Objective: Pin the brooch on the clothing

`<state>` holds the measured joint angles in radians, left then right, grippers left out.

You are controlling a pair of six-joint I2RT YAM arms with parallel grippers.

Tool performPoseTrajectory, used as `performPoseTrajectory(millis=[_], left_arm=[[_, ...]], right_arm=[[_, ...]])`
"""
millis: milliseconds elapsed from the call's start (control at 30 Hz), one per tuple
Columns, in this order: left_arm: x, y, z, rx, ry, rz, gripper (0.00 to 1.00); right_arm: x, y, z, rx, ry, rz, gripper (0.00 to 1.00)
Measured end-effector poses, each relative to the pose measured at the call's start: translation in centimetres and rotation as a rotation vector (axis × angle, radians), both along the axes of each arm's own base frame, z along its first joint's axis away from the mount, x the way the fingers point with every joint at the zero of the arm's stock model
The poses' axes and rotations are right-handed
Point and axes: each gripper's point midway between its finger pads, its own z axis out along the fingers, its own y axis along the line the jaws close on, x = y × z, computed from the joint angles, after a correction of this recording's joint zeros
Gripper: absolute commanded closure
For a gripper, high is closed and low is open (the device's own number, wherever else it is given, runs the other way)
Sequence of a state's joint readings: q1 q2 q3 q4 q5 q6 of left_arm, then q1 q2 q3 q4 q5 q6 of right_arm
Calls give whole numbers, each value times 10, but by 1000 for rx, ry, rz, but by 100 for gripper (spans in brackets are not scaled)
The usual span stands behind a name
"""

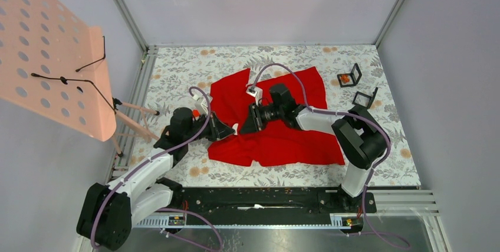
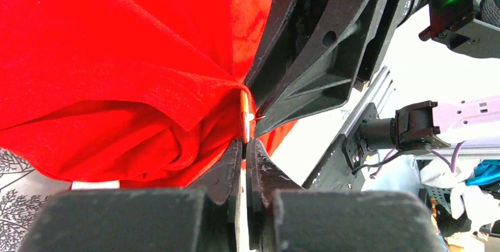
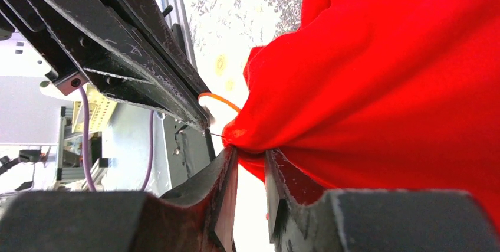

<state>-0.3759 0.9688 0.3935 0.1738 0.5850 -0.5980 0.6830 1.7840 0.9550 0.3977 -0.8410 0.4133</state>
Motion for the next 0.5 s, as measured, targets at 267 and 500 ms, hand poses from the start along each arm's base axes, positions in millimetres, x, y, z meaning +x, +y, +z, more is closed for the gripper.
performPoseTrajectory(millis=[267, 500], left_arm=[[-4, -4, -1, -4, 26, -43, 100], [-10, -10, 3, -5, 26, -91, 100]], right_arm=[[-7, -4, -3, -8, 61, 53, 72], [-13, -4, -1, 5, 79, 83, 61]])
